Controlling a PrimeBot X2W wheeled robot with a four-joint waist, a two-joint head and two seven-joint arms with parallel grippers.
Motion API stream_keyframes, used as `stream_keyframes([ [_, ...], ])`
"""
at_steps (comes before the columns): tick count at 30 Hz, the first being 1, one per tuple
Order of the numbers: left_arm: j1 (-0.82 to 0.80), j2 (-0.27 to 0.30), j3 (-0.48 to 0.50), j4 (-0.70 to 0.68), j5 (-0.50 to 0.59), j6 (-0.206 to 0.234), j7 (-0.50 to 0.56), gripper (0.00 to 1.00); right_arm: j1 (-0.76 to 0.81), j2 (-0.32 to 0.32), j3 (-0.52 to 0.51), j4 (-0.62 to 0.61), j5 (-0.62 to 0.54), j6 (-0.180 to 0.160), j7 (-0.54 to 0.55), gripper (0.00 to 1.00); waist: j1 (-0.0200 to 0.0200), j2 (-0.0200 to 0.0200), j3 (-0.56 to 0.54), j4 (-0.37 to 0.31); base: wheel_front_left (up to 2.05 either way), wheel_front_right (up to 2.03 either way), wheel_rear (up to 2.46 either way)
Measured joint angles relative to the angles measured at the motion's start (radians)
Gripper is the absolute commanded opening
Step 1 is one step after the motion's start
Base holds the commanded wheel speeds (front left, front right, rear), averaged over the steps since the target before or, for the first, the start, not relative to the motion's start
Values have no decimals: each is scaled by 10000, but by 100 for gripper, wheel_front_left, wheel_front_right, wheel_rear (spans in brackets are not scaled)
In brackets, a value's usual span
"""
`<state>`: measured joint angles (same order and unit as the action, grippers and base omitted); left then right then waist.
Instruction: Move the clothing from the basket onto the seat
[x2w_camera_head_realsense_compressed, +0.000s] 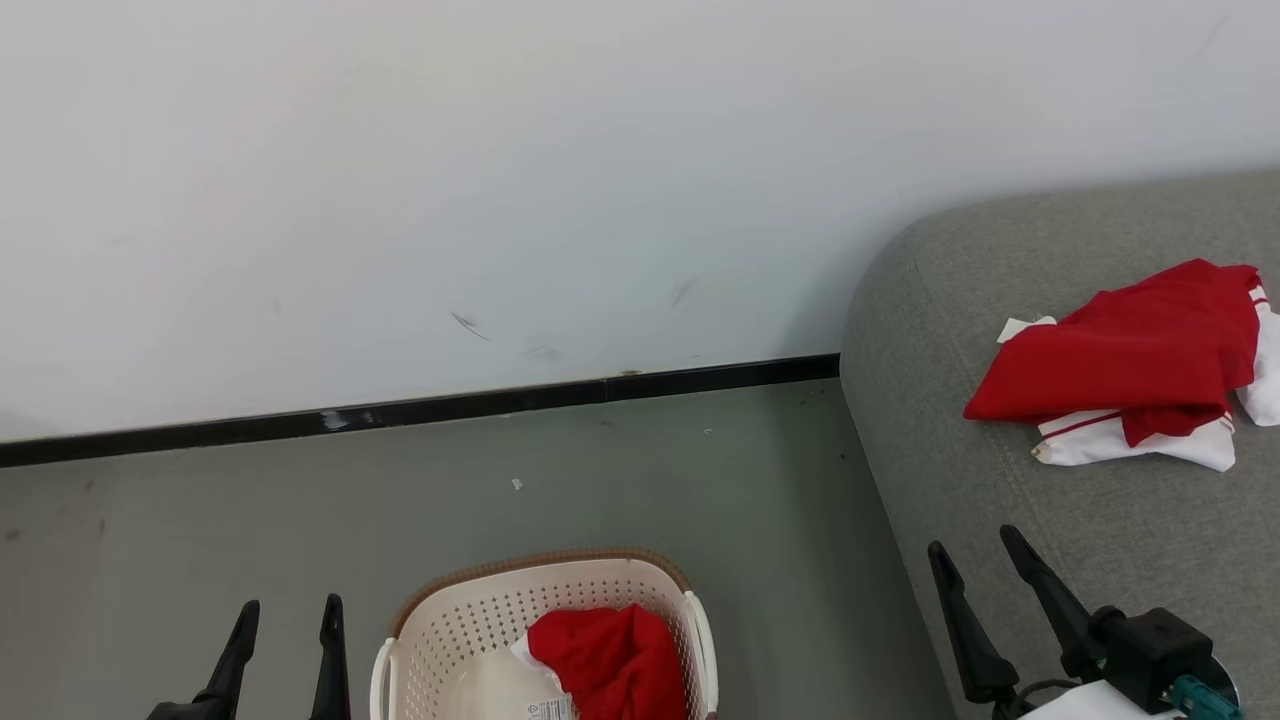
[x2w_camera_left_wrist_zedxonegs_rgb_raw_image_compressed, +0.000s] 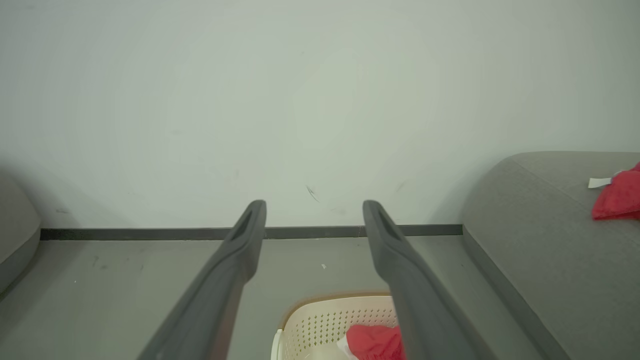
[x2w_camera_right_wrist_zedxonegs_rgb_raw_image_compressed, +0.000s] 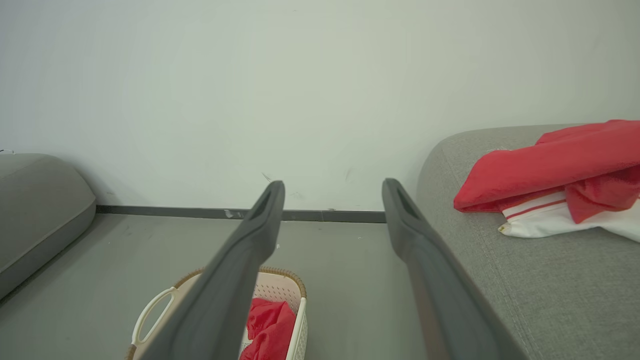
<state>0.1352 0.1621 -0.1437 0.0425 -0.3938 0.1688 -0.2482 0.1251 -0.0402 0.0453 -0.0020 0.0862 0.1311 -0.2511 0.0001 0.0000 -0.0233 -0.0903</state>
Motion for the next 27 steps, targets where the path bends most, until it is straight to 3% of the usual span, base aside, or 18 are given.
stream_keyframes([
  [15, 190, 59, -244, 0, 96, -58, 50, 100, 47, 0, -61, -286, 6, 0, 0, 100, 0, 0, 357, 2, 0, 0, 0],
  [27, -478, 111, -878, 600, 265, -397, 629, 100, 366, 8, -151, -558, 6, 0, 0, 100, 0, 0, 988, -51, 0, 0, 0],
])
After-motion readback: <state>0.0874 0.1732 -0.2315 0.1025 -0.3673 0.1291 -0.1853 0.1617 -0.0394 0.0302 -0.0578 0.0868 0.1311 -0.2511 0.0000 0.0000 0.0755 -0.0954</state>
